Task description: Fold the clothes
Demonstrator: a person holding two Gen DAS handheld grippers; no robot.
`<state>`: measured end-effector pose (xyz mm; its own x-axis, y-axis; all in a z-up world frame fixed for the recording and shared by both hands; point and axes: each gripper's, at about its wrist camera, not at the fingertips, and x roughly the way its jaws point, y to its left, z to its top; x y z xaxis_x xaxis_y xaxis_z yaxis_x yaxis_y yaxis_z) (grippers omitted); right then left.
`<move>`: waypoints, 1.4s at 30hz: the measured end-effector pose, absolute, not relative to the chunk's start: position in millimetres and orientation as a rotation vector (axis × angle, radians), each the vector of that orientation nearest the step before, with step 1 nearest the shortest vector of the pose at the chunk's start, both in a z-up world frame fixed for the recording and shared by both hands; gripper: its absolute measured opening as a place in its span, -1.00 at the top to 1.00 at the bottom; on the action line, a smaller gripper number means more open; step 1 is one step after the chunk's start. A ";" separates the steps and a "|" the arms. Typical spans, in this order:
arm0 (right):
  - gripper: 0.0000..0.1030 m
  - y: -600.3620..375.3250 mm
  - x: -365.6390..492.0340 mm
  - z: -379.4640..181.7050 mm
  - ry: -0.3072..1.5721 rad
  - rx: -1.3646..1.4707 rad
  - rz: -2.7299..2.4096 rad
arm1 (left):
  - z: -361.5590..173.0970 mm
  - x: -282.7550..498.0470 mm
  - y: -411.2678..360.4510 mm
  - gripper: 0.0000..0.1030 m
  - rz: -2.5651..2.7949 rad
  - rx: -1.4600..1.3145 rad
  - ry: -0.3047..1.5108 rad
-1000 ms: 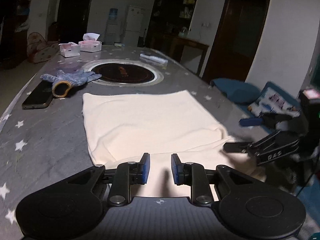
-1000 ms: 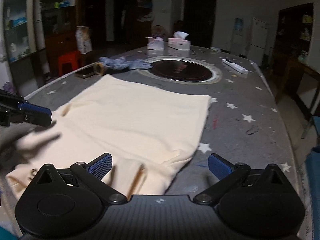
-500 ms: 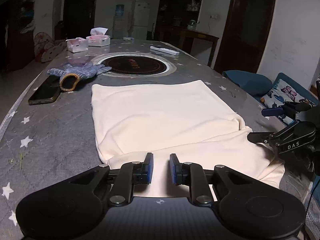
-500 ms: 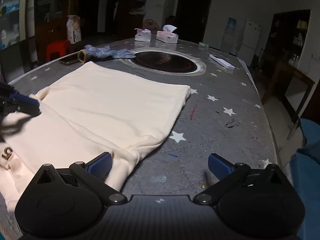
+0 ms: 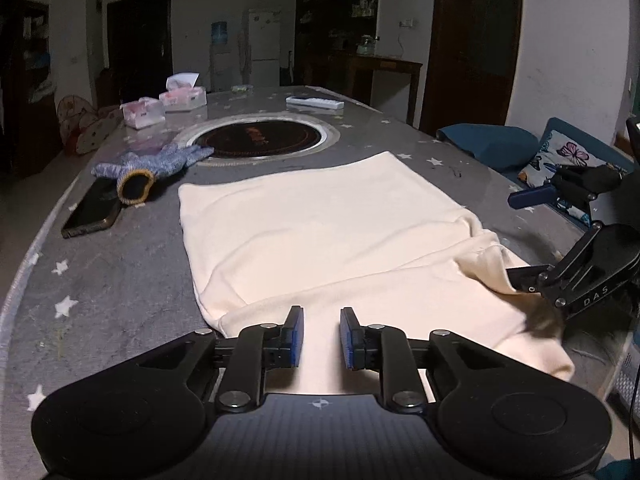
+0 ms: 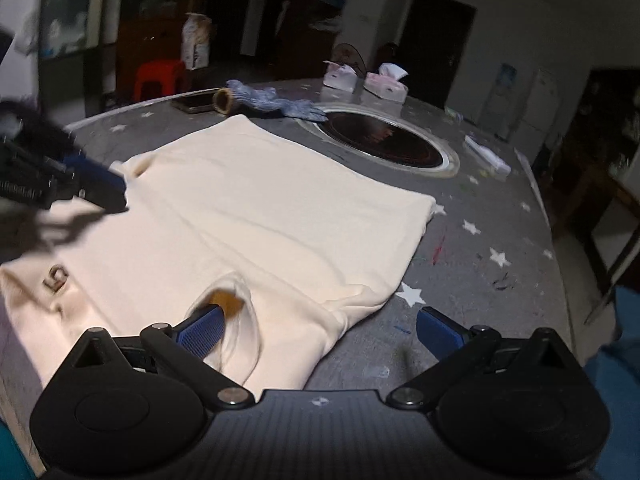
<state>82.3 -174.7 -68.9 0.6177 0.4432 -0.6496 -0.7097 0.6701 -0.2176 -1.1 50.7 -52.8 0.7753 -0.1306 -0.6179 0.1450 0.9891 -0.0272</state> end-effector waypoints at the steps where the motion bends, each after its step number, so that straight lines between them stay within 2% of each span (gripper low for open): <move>1: -1.00 -175.3 78.7 -66.2 0.589 -0.490 0.700 | -50.2 -5.2 48.0 0.56 -0.164 0.026 0.661; 10: -1.00 -178.8 51.1 -65.4 0.562 -0.569 0.727 | -60.6 -32.8 21.0 0.49 -0.251 0.131 0.674; 14: -1.00 -186.2 49.5 -63.6 0.569 -0.573 0.699 | -57.3 -35.9 26.2 0.36 -0.229 0.128 0.673; 19: -1.00 -189.7 49.5 -53.5 0.528 -0.538 0.688 | -50.7 -47.1 31.1 0.35 -0.231 0.148 0.657; 21: -1.00 -187.4 50.6 -54.4 0.528 -0.537 0.696 | -50.4 -54.5 29.5 0.34 -0.255 0.191 0.658; 23: -1.00 -184.0 51.5 -60.4 0.545 -0.556 0.709 | -51.7 -64.4 27.6 0.23 -0.287 0.241 0.662; 28: -1.00 -184.3 49.8 -63.5 0.561 -0.579 0.720 | -54.5 -85.6 21.4 0.09 -0.345 0.366 0.649; 33: -1.00 -190.0 45.4 -54.4 0.544 -0.575 0.740 | -59.5 -94.4 9.1 0.08 -0.394 0.475 0.617; 39: -1.00 -188.3 33.5 -49.1 0.521 -0.618 0.803 | -69.7 -83.9 -6.1 0.08 -0.407 0.532 0.563; 40: -1.00 -188.0 31.2 -47.8 0.516 -0.626 0.815 | -70.0 -81.6 -7.2 0.17 -0.417 0.527 0.561; 41: -1.00 -187.6 28.9 -46.4 0.510 -0.633 0.828 | -70.4 -80.3 -8.0 0.41 -0.424 0.526 0.557; 42: -1.00 -187.5 26.7 -45.1 0.505 -0.640 0.840 | -70.0 -78.7 -8.4 0.54 -0.429 0.521 0.553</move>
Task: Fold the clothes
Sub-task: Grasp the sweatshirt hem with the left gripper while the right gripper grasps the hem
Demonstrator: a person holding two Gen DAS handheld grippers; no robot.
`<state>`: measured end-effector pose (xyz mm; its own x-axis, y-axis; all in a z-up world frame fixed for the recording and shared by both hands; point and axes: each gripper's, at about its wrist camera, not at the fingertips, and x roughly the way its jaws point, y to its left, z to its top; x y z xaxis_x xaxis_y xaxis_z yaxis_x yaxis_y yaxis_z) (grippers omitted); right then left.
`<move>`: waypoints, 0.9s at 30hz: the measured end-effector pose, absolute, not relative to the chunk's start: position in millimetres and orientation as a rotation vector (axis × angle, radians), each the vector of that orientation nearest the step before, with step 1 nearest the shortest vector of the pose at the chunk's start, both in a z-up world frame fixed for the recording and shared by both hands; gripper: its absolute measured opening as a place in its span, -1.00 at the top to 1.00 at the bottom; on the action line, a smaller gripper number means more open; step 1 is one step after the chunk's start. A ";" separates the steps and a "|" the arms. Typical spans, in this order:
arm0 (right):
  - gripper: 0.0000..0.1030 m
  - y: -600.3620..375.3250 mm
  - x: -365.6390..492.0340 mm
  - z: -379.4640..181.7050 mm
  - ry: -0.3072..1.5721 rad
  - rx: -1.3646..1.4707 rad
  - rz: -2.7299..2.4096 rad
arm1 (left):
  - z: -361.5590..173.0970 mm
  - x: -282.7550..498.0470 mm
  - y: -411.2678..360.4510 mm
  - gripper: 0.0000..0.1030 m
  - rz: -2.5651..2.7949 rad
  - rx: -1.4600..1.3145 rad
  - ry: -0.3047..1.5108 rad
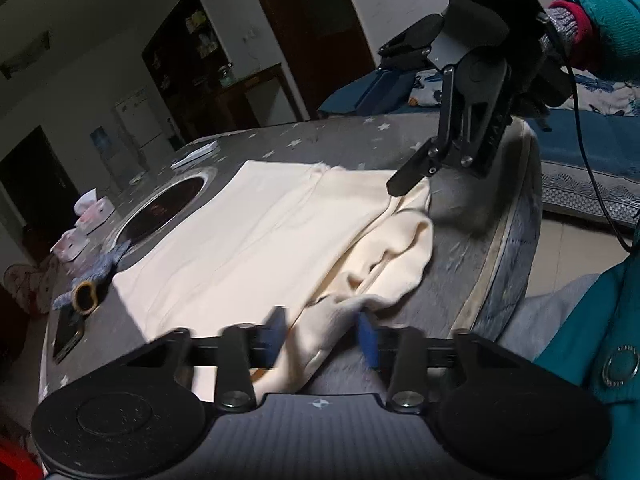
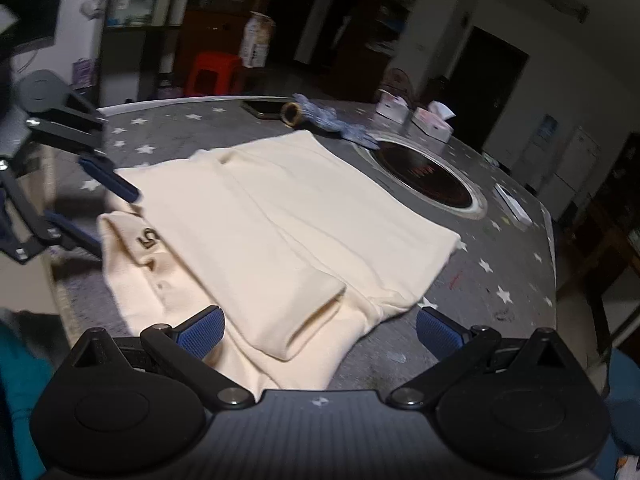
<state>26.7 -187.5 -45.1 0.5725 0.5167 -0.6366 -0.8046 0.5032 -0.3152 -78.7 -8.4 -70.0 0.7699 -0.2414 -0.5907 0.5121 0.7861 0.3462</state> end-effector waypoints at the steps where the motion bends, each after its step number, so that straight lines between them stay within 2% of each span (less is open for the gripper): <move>1: -1.00 -187.7 24.9 -43.8 0.499 -0.649 0.850 | -67.3 -76.0 -6.7 0.72 -0.425 0.501 0.550; 3: -1.00 -187.7 19.1 -40.8 0.484 -0.667 0.880 | -61.8 -70.7 -3.3 0.81 -0.417 0.460 0.543; 8: -0.99 -182.9 3.6 -37.3 0.453 -0.718 0.962 | -35.7 -46.0 18.2 0.82 -0.374 0.283 0.525; 11: -0.88 -173.0 -1.4 -42.4 0.437 -0.753 1.006 | -26.3 -33.3 24.9 0.82 -0.365 0.237 0.520; 15: -0.57 -158.5 3.2 -53.1 0.452 -0.771 1.045 | -25.6 -25.0 28.5 0.82 -0.375 0.222 0.533; 17: -0.25 -151.8 10.3 -59.5 0.476 -0.766 1.054 | -26.5 -25.3 29.0 0.82 -0.385 0.221 0.539; 19: 0.24 -150.1 22.0 -64.3 0.518 -0.739 1.037 | -27.8 -26.2 29.4 0.81 -0.395 0.222 0.545; 20: 0.35 -150.3 27.3 -65.6 0.539 -0.724 1.030 | -29.8 -28.9 29.4 0.75 -0.397 0.226 0.549; 24: 0.49 -153.9 40.9 -64.3 0.592 -0.667 1.018 | -39.7 -43.5 28.6 0.67 -0.401 0.253 0.558; 27: 0.51 -156.0 44.7 -59.5 0.602 -0.645 1.018 | -46.0 -55.5 28.3 0.36 -0.394 0.281 0.558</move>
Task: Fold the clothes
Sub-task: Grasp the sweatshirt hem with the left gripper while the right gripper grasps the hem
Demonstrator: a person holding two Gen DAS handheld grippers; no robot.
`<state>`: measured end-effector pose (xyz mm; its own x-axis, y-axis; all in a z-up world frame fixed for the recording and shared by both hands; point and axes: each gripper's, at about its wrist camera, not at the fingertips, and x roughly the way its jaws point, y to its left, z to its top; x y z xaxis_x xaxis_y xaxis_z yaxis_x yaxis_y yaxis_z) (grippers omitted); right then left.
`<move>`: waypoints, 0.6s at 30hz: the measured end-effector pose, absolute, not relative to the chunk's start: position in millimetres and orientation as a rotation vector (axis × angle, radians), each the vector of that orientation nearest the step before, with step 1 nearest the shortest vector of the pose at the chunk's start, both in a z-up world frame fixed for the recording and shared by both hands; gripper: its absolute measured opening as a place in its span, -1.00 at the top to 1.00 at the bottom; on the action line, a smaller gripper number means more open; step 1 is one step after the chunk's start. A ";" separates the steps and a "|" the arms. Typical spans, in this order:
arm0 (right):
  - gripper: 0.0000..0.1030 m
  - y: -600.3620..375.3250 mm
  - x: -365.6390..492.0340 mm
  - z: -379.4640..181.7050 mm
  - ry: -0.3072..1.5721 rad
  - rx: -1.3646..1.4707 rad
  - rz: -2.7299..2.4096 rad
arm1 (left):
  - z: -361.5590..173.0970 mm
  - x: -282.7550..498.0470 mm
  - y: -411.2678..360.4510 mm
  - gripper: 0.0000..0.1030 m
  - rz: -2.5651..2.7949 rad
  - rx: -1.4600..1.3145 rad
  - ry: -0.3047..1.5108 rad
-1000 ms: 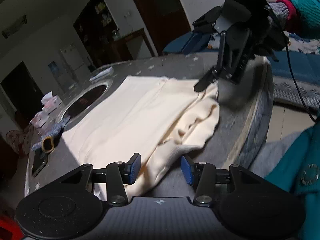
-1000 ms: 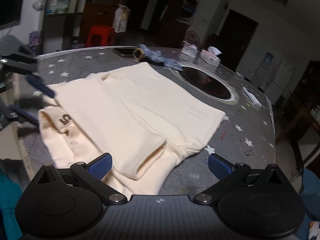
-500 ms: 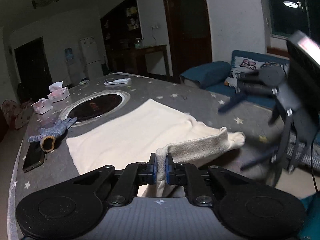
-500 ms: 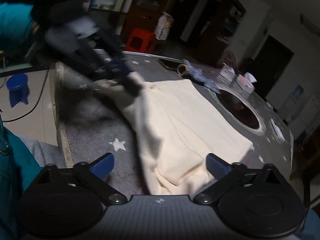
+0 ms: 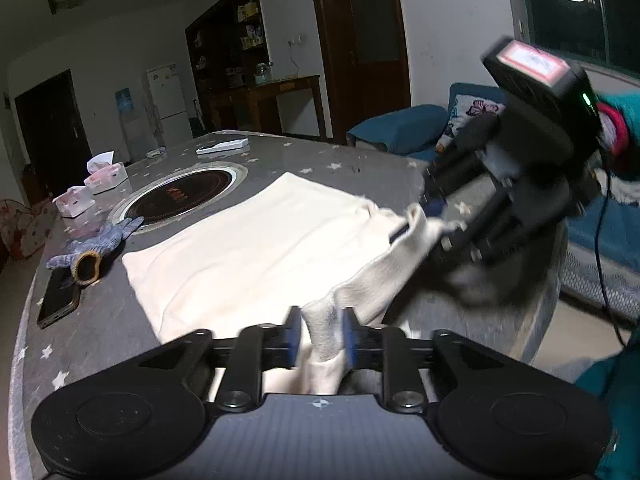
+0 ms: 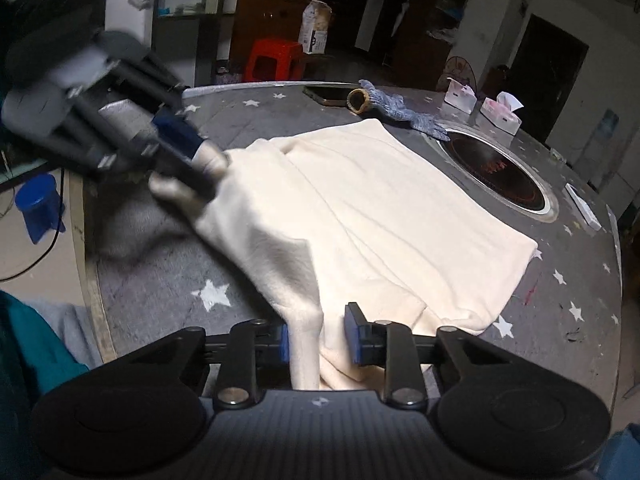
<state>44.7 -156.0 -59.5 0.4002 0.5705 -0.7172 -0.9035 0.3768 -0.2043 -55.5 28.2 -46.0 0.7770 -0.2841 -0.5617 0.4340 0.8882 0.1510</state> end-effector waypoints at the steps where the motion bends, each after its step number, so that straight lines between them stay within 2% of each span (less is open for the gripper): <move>1: 0.51 -156.4 45.8 -58.0 0.603 -0.641 1.018 | -48.0 -59.1 28.4 0.22 -0.387 0.295 0.558; 2: 0.51 -156.6 46.9 -56.7 0.604 -0.638 1.018 | -49.9 -62.5 28.6 0.12 -0.382 0.310 0.559; 8: 0.53 -155.7 53.2 -48.9 0.618 -0.602 1.008 | -62.5 -71.8 30.3 0.00 -0.373 0.408 0.573; 12: 0.54 -155.4 56.0 -45.3 0.611 -0.589 0.994 | -69.9 -69.1 33.5 0.01 -0.375 0.437 0.591; 15: 0.56 -155.7 56.0 -45.3 0.610 -0.583 0.989 | -72.0 -66.9 36.5 0.35 -0.376 0.446 0.588; 17: 0.62 -156.0 55.2 -46.3 0.612 -0.581 0.987 | -69.5 -66.0 39.6 0.76 -0.378 0.428 0.586; 18: 0.65 -156.3 54.7 -46.8 0.612 -0.579 0.986 | -67.4 -65.6 41.4 0.82 -0.379 0.408 0.587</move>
<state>54.7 -156.3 -46.8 0.4160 0.5782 -0.7018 -0.8857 0.4326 -0.1686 -65.6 41.4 -67.4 0.7689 -0.2258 -0.5982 0.4526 0.8530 0.2597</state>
